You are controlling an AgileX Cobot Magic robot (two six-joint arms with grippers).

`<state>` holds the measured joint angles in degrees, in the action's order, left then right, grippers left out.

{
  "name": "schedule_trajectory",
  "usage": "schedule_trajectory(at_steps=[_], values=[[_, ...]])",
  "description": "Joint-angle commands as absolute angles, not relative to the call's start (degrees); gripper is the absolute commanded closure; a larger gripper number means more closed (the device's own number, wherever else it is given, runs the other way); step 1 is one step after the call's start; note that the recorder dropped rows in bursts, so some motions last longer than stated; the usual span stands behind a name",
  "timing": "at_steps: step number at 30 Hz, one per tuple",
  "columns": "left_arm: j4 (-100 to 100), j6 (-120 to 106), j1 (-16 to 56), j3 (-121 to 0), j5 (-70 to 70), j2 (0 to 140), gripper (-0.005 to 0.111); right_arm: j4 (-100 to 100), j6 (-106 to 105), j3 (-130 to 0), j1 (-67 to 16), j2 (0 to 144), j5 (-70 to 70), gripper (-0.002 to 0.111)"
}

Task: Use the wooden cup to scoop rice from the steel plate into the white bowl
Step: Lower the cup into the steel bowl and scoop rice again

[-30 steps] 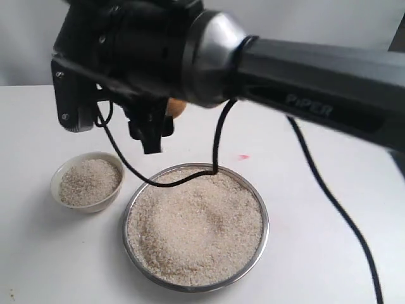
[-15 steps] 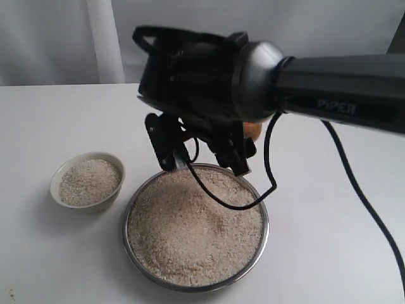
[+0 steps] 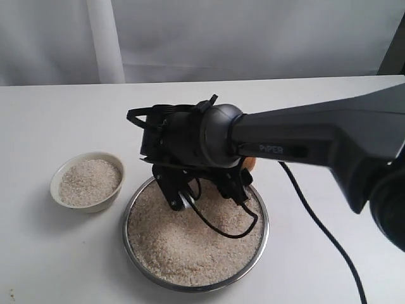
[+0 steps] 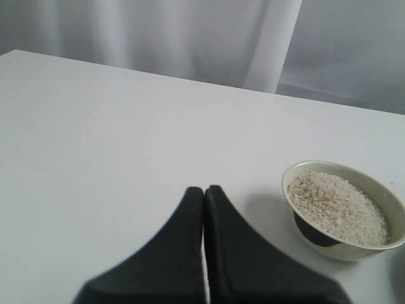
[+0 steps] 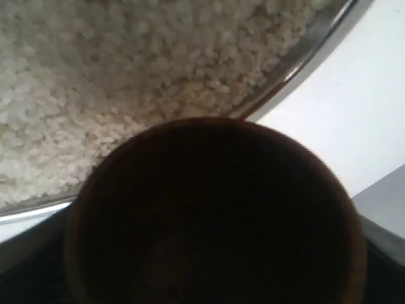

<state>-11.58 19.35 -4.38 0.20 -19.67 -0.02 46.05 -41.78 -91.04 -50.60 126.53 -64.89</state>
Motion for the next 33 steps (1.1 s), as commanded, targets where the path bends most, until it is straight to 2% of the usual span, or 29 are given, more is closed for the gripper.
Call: schedule_trajectory(at_steps=[1,33], values=[[-11.26,19.45,-4.01,0.0,-19.33,0.0,0.107,47.59,-41.98,-91.1,-51.37,127.58,-63.9,0.108],[-11.26,19.45,-4.01,0.0,-19.33,0.0,0.107,40.88,-43.4,-91.1,-58.26,128.39,-60.99,0.108]])
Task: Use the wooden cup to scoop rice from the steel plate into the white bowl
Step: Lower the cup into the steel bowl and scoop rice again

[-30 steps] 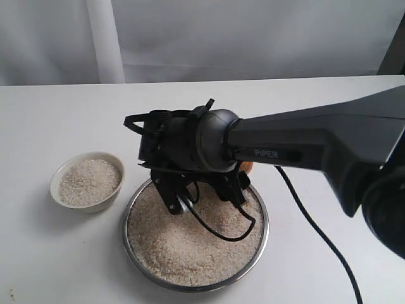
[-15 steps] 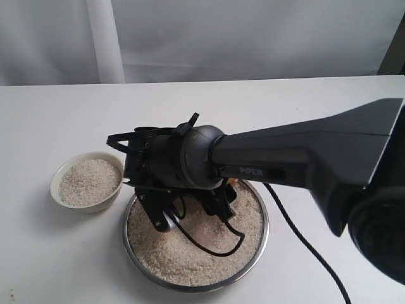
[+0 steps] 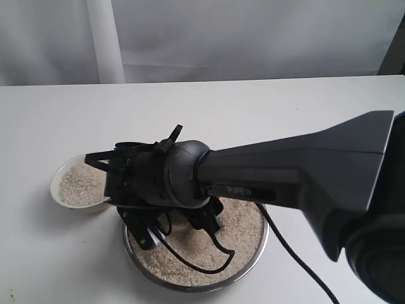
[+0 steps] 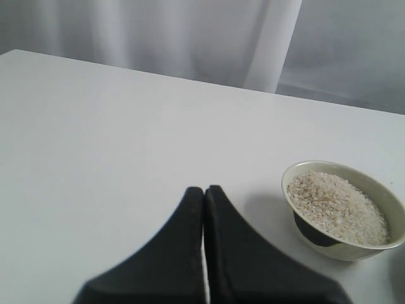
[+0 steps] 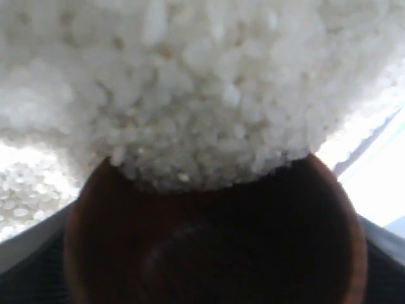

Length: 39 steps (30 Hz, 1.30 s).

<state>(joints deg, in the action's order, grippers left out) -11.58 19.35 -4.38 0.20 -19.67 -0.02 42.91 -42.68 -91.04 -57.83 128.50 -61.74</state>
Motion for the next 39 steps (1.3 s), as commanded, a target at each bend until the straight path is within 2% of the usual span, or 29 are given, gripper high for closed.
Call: schedule_trajectory(at_steps=[1,39], values=[[-11.26,19.45,-4.01,0.0,-19.33,0.0,0.107,40.48,-43.4,-91.1,-58.26,128.39,-60.99,0.108],[-11.26,19.45,-4.01,0.0,-19.33,0.0,0.107,27.5,-42.86,-91.8,-58.75,125.1,-60.59,0.108]])
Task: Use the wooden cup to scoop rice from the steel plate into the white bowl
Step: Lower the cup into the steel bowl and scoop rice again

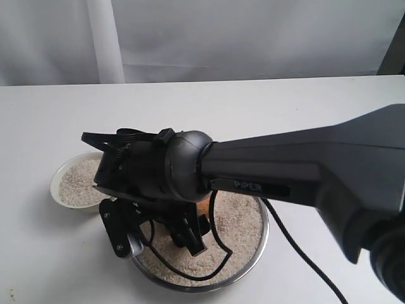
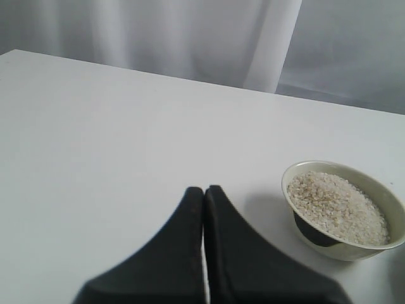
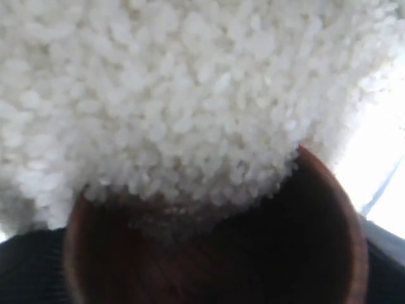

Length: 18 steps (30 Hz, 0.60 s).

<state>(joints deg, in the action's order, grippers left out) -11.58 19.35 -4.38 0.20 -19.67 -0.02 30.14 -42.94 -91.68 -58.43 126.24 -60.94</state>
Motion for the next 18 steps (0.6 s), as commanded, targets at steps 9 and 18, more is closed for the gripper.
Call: schedule_trajectory(at_steps=[9,18], values=[[-11.26,19.45,-4.01,0.0,-19.33,0.0,0.107,23.3,-40.47,-91.8,-58.01,125.1,-58.57,0.108],[-11.26,19.45,-4.01,0.0,-19.33,0.0,0.107,18.52,-38.72,-91.8,-55.4,125.1,-57.72,0.108]])
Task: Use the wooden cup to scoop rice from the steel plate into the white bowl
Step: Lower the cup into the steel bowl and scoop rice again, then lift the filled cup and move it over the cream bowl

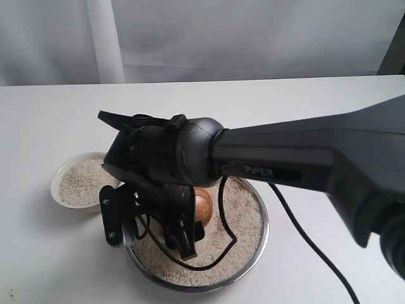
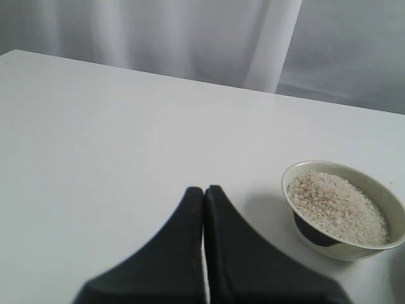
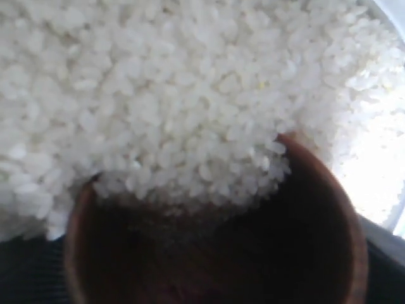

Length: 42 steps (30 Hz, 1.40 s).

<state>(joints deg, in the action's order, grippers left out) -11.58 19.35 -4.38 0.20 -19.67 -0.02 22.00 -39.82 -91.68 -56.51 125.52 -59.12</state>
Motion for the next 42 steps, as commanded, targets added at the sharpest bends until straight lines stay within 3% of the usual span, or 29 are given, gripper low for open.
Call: schedule_trajectory(at_steps=[1,18,29,35,42], values=[[-11.26,19.45,-4.01,0.0,-19.33,0.0,0.107,17.76,-38.72,-91.8,-55.15,124.97,-57.5,0.108],[-11.26,19.45,-4.01,0.0,-19.33,0.0,0.107,9.42,-39.63,-90.36,-50.23,121.78,-55.58,0.108],[-11.26,19.45,-4.01,0.0,-19.33,0.0,0.107,2.3,-41.36,-69.14,-45.2,105.91,-31.85,0.108],[-11.26,19.45,-4.01,0.0,-19.33,0.0,0.107,3.48,-41.53,-70.42,-45.2,106.06,-30.37,0.108],[-11.26,19.45,-4.01,0.0,-19.33,0.0,0.107,14.56,-39.78,-87.19,-48.63,108.07,-39.97,0.108]])
